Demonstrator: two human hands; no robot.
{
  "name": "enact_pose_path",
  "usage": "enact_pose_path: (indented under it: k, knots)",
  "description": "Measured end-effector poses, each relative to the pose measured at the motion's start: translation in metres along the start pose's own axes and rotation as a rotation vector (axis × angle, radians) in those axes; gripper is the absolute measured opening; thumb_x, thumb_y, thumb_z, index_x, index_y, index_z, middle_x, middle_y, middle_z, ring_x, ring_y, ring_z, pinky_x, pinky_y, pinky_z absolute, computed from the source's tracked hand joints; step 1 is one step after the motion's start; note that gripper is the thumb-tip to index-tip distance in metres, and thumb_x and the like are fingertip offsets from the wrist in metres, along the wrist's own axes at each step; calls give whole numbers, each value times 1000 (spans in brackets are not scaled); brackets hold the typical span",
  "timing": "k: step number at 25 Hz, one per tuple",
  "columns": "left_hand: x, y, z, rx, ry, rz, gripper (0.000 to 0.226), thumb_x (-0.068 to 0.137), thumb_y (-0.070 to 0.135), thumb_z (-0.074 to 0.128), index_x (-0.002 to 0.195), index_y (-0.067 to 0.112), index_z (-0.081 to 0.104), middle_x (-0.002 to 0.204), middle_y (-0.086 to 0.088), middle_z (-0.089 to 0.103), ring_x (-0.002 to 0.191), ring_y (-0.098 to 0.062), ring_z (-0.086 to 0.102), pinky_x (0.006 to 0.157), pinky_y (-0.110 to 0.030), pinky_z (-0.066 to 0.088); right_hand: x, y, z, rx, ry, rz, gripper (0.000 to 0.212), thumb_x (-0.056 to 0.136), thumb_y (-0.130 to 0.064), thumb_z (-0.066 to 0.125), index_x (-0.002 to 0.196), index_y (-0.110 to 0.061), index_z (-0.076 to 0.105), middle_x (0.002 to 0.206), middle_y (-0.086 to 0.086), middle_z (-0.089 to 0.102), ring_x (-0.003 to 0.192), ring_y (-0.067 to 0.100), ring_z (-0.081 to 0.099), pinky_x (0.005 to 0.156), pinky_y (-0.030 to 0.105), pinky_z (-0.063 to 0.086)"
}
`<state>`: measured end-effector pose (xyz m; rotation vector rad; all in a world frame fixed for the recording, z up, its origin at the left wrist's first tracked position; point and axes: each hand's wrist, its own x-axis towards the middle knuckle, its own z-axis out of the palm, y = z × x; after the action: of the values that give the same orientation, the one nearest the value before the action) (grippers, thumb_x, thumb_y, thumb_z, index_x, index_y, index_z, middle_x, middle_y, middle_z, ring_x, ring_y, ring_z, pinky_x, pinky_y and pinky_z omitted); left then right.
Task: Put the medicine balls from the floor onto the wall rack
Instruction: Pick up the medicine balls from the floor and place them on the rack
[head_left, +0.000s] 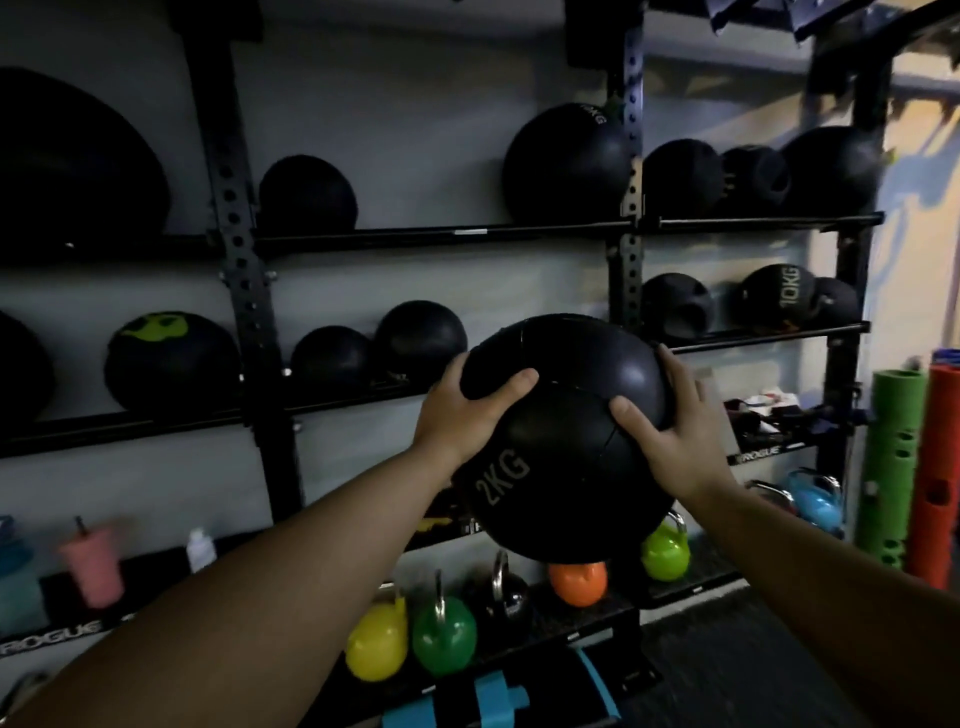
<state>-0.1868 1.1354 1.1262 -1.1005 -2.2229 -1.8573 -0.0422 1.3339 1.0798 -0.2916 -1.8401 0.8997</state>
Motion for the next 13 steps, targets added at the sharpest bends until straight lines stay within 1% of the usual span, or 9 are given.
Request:
enact_pose_path:
  k: [2, 4, 6, 7, 8, 10, 11, 12, 13]
  knots:
    - [51, -22, 7, 18, -5, 1, 80, 82, 68, 81, 150, 35, 54, 118, 18, 61, 120, -13, 61, 97, -31, 48, 43, 31, 28, 7, -12, 10, 136, 50, -104, 59, 163, -32, 35, 158, 9, 41, 144, 28, 46, 117, 37, 38]
    - [109, -51, 15, 35, -11, 1, 72, 84, 66, 80, 145, 36, 56, 121, 16, 63, 115, -12, 63, 91, -28, 47, 88, 68, 59, 16, -1, 4, 133, 51, -103, 59, 162, -33, 34, 159, 8, 41, 145, 28, 45, 121, 47, 38]
    - [173, -70, 24, 56, -35, 14, 58, 81, 68, 81, 128, 40, 61, 113, 20, 68, 105, -5, 67, 81, -23, 50, 137, 100, 86, 20, 24, 5, 125, 58, -94, 65, 163, -33, 33, 160, 7, 40, 148, 28, 43, 122, 50, 37]
    - [206, -79, 30, 56, -45, 14, 53, 82, 66, 82, 124, 42, 60, 108, 23, 67, 100, 1, 65, 77, -20, 49, 163, 115, 98, 13, 32, 17, 124, 59, -92, 65, 163, -34, 32, 161, 6, 39, 149, 28, 42, 122, 50, 36]
    - [236, -82, 36, 56, -55, 14, 51, 83, 65, 82, 122, 43, 57, 105, 25, 65, 97, 4, 62, 75, -18, 48, 189, 129, 107, 14, 36, 31, 126, 57, -94, 65, 163, -35, 31, 161, 6, 37, 149, 28, 41, 122, 51, 36]
    - [301, -86, 49, 64, -71, 31, 52, 84, 65, 80, 122, 42, 54, 104, 26, 62, 94, 5, 60, 74, -18, 48, 246, 154, 122, 30, 64, 41, 130, 54, -101, 61, 163, -38, 29, 161, 4, 36, 150, 27, 39, 122, 54, 36]
    - [329, -88, 55, 67, -73, 39, 53, 84, 66, 80, 122, 41, 53, 105, 25, 63, 94, 4, 61, 76, -19, 49, 272, 165, 128, 32, 77, 33, 128, 55, -100, 61, 163, -39, 28, 162, 4, 35, 150, 27, 39, 122, 55, 37]
    - [356, -90, 61, 67, -70, 54, 59, 81, 70, 81, 123, 37, 57, 109, 21, 67, 98, 0, 65, 80, -22, 53, 298, 177, 135, 28, 86, 20, 124, 59, -97, 62, 163, -39, 28, 162, 4, 35, 150, 27, 39, 122, 55, 37]
    - [381, -95, 68, 70, -58, 71, 70, 76, 76, 80, 128, 35, 62, 116, 16, 72, 104, -7, 70, 87, -27, 58, 321, 187, 142, 22, 91, 9, 120, 63, -93, 64, 164, -38, 28, 162, 4, 35, 150, 27, 39, 122, 55, 36]
